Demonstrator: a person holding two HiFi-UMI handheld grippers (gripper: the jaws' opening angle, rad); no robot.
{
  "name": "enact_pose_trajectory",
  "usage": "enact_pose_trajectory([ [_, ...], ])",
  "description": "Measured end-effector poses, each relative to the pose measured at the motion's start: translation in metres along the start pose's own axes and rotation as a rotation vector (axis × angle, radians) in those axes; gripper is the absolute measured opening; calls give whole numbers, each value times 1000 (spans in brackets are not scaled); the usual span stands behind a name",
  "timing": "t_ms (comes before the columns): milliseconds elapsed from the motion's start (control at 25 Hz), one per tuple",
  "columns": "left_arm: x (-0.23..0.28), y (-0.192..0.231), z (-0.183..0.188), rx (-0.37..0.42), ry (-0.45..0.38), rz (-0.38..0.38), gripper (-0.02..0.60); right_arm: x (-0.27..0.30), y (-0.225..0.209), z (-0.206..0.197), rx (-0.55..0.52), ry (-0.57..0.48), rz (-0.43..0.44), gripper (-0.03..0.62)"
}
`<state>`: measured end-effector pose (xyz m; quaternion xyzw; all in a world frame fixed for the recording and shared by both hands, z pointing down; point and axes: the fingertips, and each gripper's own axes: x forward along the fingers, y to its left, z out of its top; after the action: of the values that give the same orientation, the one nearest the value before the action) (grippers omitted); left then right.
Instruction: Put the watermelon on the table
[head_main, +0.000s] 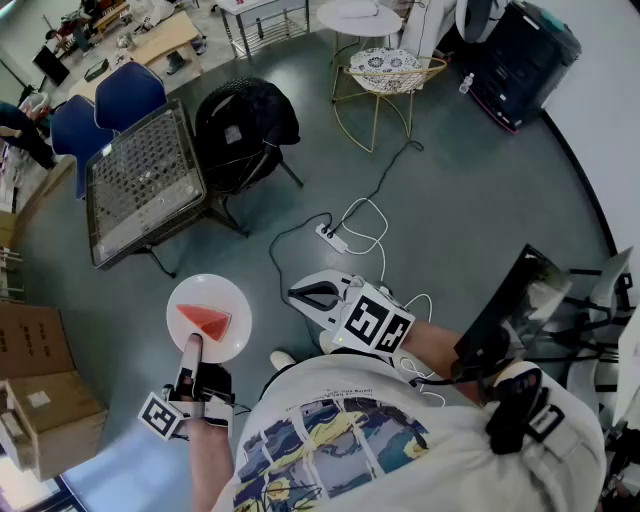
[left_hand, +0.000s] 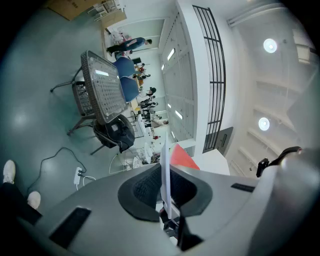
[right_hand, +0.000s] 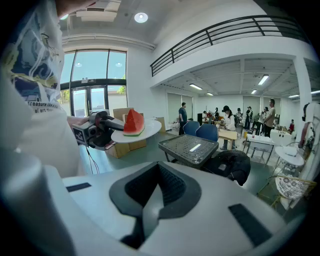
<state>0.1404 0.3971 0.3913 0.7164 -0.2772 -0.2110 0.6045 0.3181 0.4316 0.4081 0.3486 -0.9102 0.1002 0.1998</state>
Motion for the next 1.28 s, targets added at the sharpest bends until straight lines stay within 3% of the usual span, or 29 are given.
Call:
enact_pose_trajectory([
  [800, -25, 3, -15, 28, -58, 40, 26, -9, 21, -5, -100, 9, 51, 12],
  [920, -27, 4, -13, 34, -64, 51, 26, -4, 23, -3, -85, -12, 71, 40],
  [1080, -19, 16, 7, 13, -72, 60, 26, 20, 18, 2, -92, -22, 82, 55],
  [1280, -15, 40, 60, -12, -83, 57, 26, 73, 4, 26, -122, -28, 71, 55],
])
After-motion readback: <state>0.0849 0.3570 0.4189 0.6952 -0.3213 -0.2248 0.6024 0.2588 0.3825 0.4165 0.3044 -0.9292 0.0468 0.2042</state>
